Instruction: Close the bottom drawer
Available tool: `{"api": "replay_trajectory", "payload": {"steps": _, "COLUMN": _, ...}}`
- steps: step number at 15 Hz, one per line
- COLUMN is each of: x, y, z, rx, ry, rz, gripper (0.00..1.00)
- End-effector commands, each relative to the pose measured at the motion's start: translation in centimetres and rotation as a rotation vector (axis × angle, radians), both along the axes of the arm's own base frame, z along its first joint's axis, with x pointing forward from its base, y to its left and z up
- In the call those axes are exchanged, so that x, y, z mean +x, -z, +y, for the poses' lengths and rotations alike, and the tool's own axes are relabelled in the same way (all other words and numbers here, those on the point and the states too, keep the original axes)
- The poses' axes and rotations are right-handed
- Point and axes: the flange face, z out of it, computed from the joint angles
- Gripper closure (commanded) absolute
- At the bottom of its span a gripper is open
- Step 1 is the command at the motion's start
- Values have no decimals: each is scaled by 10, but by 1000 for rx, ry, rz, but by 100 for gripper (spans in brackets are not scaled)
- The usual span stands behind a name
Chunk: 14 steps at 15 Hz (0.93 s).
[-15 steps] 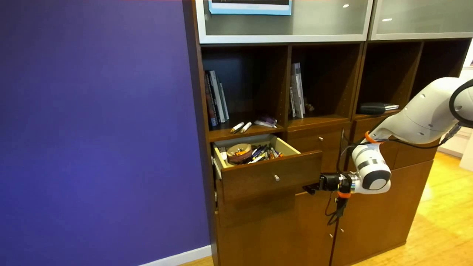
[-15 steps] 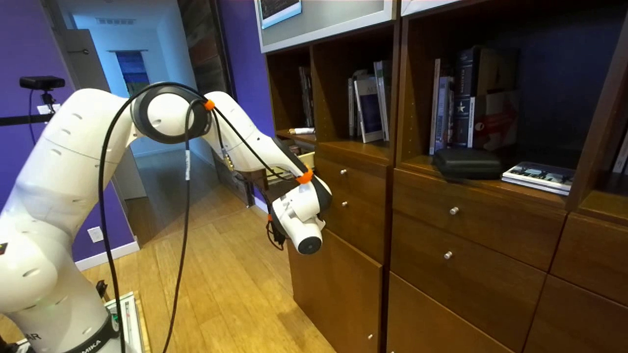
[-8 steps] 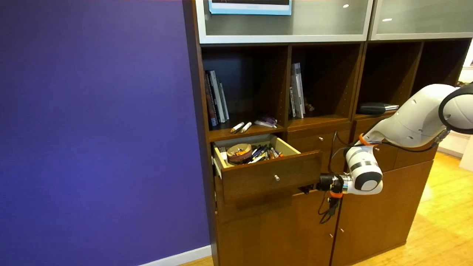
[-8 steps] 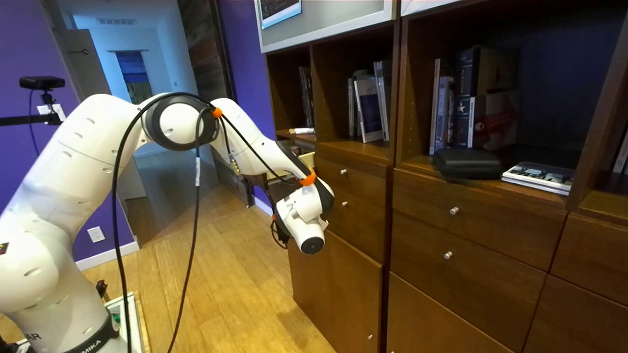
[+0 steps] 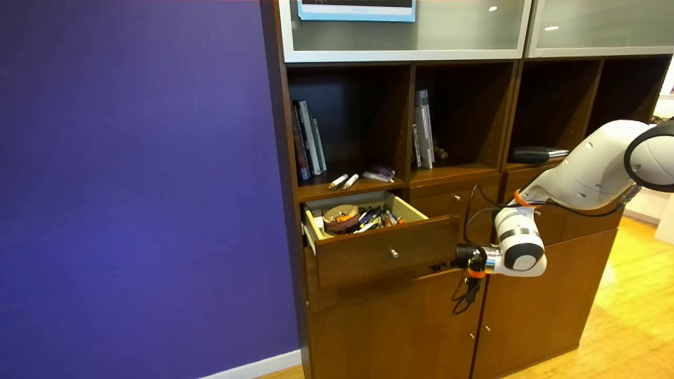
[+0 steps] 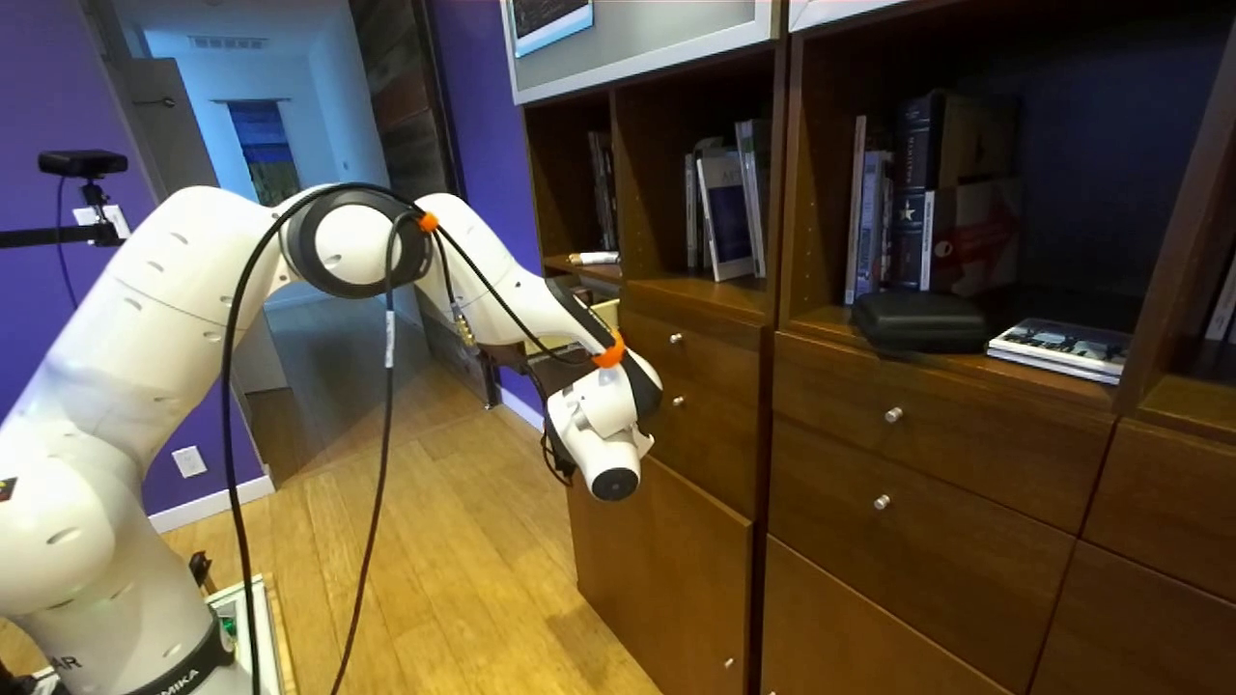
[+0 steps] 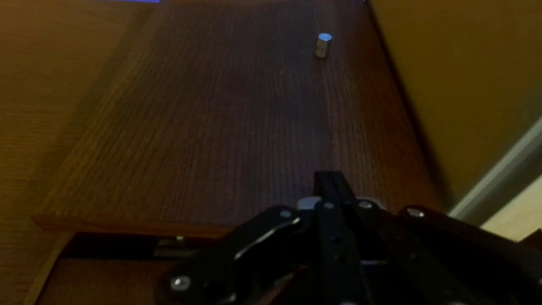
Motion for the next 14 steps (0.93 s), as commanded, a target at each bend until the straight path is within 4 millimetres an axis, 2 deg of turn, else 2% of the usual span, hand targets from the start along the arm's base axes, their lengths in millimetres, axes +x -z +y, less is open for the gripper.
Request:
{"api": "replay_trajectory", "payload": {"steps": 1, "x": 14, "y": -3, "z": 8, "rx": 30, "ry": 58, "rz": -6, "gripper": 100}}
{"api": "replay_trajectory", "payload": {"steps": 3, "x": 10, "y": -4, "z": 5, "rx": -2, "ry": 41, "rz": 42, "gripper": 100}}
{"api": "replay_trajectory", "payload": {"steps": 5, "x": 3, "y": -3, "z": -8, "rx": -71, "ry": 44, "rz": 94, "gripper": 100}}
{"api": "replay_trajectory", "payload": {"steps": 8, "x": -12, "y": -4, "z": -40, "rx": -219, "ry": 31, "rz": 170, "gripper": 100}}
{"api": "replay_trajectory", "payload": {"steps": 10, "x": -27, "y": -19, "z": -61, "rx": -316, "ry": -40, "rz": 201, "gripper": 100}}
{"api": "replay_trajectory", "payload": {"steps": 12, "x": -44, "y": -45, "z": -85, "rx": -418, "ry": -94, "rz": 219, "gripper": 100}}
{"api": "replay_trajectory", "payload": {"steps": 13, "x": -50, "y": -58, "z": -94, "rx": -471, "ry": -118, "rz": 232, "gripper": 74}}
{"api": "replay_trajectory", "payload": {"steps": 14, "x": -62, "y": -74, "z": -101, "rx": -516, "ry": -146, "rz": 245, "gripper": 72}}
